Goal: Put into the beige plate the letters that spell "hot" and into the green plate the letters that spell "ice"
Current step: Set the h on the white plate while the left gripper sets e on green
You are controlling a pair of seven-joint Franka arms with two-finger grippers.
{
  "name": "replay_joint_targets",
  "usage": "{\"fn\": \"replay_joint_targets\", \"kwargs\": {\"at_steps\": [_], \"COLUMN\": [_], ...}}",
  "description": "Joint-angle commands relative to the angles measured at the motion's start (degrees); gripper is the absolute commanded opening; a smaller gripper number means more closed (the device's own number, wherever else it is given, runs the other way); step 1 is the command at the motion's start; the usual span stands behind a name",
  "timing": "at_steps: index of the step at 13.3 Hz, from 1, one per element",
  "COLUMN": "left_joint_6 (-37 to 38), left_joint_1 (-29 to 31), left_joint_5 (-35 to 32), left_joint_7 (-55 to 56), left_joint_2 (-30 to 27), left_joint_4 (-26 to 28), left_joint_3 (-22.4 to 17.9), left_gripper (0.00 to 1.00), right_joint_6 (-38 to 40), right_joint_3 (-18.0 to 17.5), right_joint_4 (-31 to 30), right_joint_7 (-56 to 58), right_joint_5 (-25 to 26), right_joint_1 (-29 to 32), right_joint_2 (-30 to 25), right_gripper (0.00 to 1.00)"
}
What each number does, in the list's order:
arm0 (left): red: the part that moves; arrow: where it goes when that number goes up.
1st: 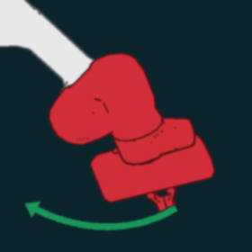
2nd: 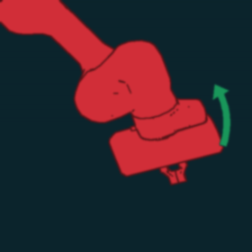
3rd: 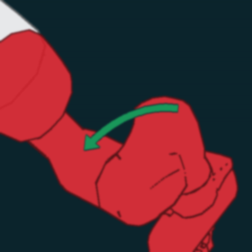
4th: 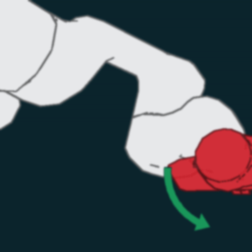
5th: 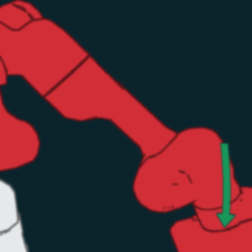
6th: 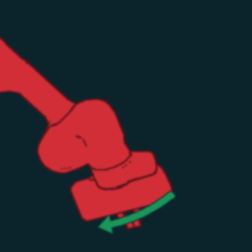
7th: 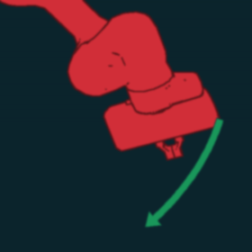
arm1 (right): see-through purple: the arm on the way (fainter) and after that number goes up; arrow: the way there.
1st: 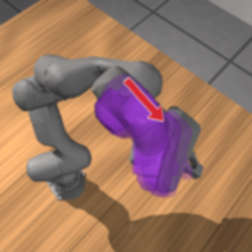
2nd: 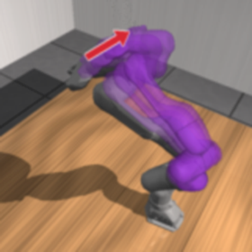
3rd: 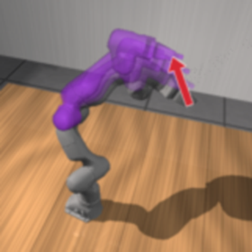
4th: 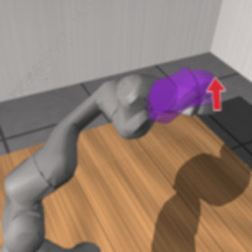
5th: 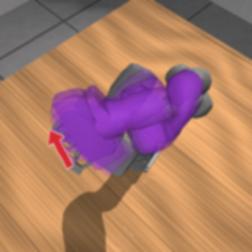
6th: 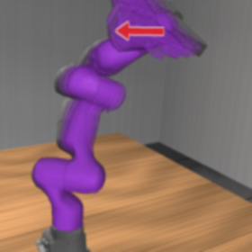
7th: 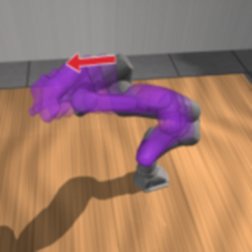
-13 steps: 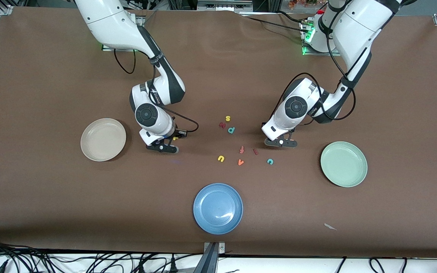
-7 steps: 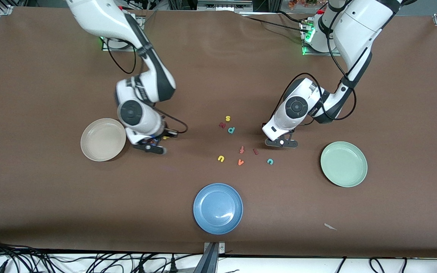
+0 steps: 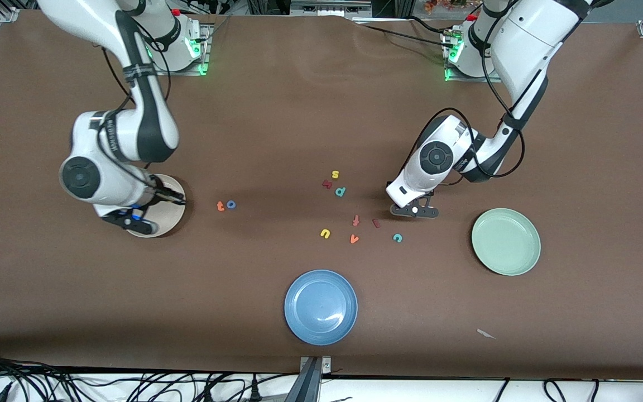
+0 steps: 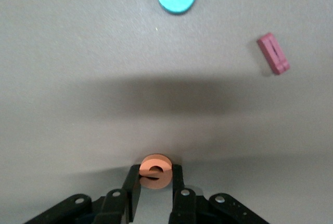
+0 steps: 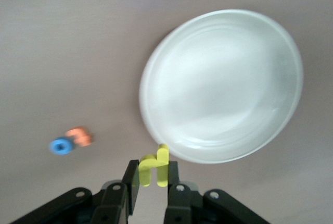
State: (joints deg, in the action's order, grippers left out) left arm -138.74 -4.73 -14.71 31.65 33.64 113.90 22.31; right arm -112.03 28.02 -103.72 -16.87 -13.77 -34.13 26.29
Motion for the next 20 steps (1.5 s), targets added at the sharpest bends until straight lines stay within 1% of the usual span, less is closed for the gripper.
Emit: {"fn": "replay_joint_targets", "kwargs": {"at_steps": [1,4,7,9,10,11,12,13,15,17,18,19,20], "left_joint_6": [1.01,3.56,4.17,6.10,7.76,9.17,9.88,9.89,9.89,9.54,9.54,9.45,9.54], "left_joint_1": [1.56,3.84,7.97,10.87,12.19,13.24,14.56,15.96,18.95,21.50,21.69,21.78,21.87], "left_joint_5": [-2.34,-2.34,-2.34,-2.34,-2.34,-2.34,-2.34,-2.34,-3.56,-8.72,-11.62,-14.26,-15.77], "left_joint_7": [0.70,-2.36,-7.72,-12.11,-15.09,-17.64,-20.45,-23.70,-30.30,-32.17,-32.17,-32.17,-32.17], "left_joint_2": [-2.61,-3.49,-4.81,-4.82,-4.99,-5.34,-5.52,-5.43,-5.08,-4.03,-2.72,-1.58,-0.95], "left_joint_4": [-0.44,-1.31,-1.66,-3.24,-4.03,-4.65,-5.00,-5.01,-5.10,-5.36,-6.49,-7.28,-8.08], "left_joint_3": [-0.07,0.10,0.19,0.19,0.19,0.10,0.01,-0.16,-0.42,-0.51,-0.51,-0.51,-0.60], "left_gripper": [0.16,0.15,0.13,0.13,0.13,0.13,0.13,0.13,0.13,0.14,0.15,0.19,0.32], "right_joint_6": [-0.21,-1.09,-2.75,-3.02,-3.02,-2.93,-2.76,-2.41,-1.10,-0.38,-0.56,-0.56,-1.08], "right_joint_3": [2.82,2.74,2.83,2.74,2.74,2.74,2.66,2.57,2.39,2.39,2.39,2.39,2.22], "right_joint_4": [-0.51,-0.51,-0.51,-0.51,-0.51,-0.51,-0.51,-0.43,-0.25,0.10,0.10,0.19,0.19], "right_joint_7": [8.31,15.71,18.35,20.20,20.21,20.12,20.12,19.42,16.63,11.79,9.86,6.79,3.54], "right_joint_5": [-0.02,-0.46,-0.46,-0.46,-0.64,-0.73,-0.90,-0.99,-0.99,-0.99,-0.99,-1.08,-1.17], "right_joint_1": [0.63,4.59,5.03,6.17,6.18,6.18,6.09,5.83,3.65,-0.04,-1.97,-3.82,-5.75], "right_joint_2": [2.70,5.25,7.54,8.24,8.25,8.16,8.07,7.64,5.71,3.60,2.81,2.54,2.53], "right_gripper": [0.25,0.26,0.29,0.30,0.42,0.67,0.84,0.94,0.95,0.95,0.95,0.95,0.95]}}
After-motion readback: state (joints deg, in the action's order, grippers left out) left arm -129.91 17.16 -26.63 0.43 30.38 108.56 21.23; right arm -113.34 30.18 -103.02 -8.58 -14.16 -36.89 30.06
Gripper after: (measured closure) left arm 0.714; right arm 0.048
